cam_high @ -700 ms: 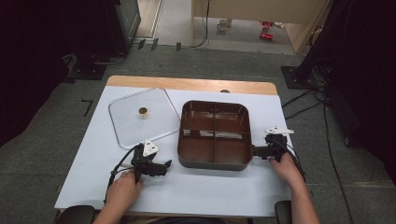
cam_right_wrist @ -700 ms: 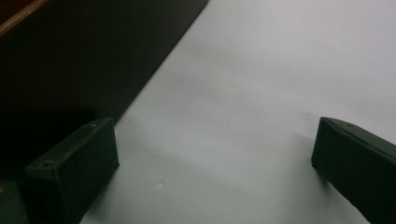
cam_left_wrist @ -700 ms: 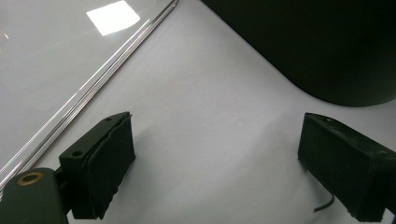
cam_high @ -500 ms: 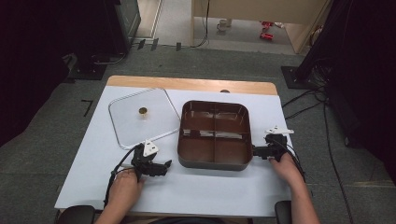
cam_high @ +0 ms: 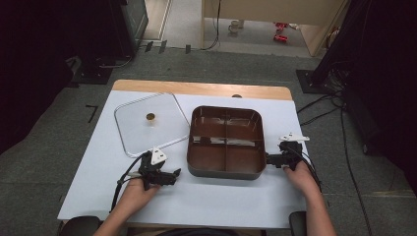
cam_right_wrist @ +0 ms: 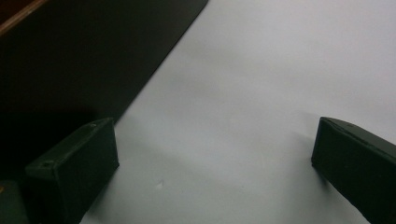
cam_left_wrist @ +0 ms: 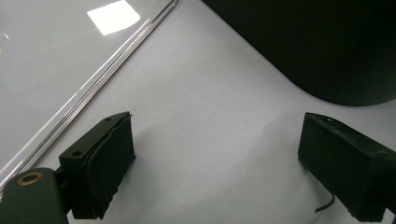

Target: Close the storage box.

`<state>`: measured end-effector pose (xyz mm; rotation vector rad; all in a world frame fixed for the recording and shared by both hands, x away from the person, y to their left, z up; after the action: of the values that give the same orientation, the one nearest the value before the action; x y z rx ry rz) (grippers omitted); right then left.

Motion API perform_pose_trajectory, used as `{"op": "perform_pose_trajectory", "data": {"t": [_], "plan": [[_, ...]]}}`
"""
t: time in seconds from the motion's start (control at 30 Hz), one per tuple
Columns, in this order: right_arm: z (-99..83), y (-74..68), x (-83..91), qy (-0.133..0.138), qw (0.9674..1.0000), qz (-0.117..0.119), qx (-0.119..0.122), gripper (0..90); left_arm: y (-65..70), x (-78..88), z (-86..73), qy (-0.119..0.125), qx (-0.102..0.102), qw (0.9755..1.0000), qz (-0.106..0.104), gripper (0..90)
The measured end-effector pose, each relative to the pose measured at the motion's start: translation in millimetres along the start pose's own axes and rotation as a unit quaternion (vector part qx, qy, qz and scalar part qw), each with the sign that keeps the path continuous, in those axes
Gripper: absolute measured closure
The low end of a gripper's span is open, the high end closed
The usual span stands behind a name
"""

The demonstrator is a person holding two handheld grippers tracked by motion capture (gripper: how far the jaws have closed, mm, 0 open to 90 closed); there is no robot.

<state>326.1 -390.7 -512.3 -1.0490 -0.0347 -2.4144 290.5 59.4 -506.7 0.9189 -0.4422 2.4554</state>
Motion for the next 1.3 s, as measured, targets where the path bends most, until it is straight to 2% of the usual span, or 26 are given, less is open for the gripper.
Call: {"op": "perform_pose_trajectory", "data": {"t": [0.87, 0.97, 1.1, 1.2, 1.3], "plan": [[0.0, 0.0, 0.0, 0.0, 1.0, 0.0, 0.0, 0.1, 0.1, 0.0, 0.6, -0.001, -0.002, 1.0, 0.0, 11.0], [0.0, 0.0, 0.0, 0.0, 1.0, 0.0, 0.0, 0.0, -0.5, 0.5, 2.5, -0.009, -0.005, 1.0, -0.001, 12.5], [0.0, 0.0, 0.0, 0.0, 1.0, 0.0, 0.0, 0.0, -3.0, 1.4, 10.7, -0.042, -0.017, 0.999, -0.007, 16.2], [-0.1, 0.0, 0.0, 0.0, 1.0, 0.0, 0.0, 0.1, -4.1, 3.8, 12.0, -0.05, -0.018, 0.9986, -0.008, 22.1], [-0.1, 0.0, 0.0, 0.0, 1.0, 0.0, 0.0, 0.1, -4.7, 6.1, 14.5, -0.064, -0.019, 0.9976, -0.019, 23.7]]}}
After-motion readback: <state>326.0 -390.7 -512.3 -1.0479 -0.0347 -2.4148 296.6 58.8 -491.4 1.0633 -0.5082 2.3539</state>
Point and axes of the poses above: each handheld gripper's, and its own axes: x roughly backward along the jaws, z roughly out of its top, y roughly to its right, the point moved 1 cm from there along -x, roughly forward along the jaws, and after that the axes turned 11 degrees about z, right-handed, at the moved point
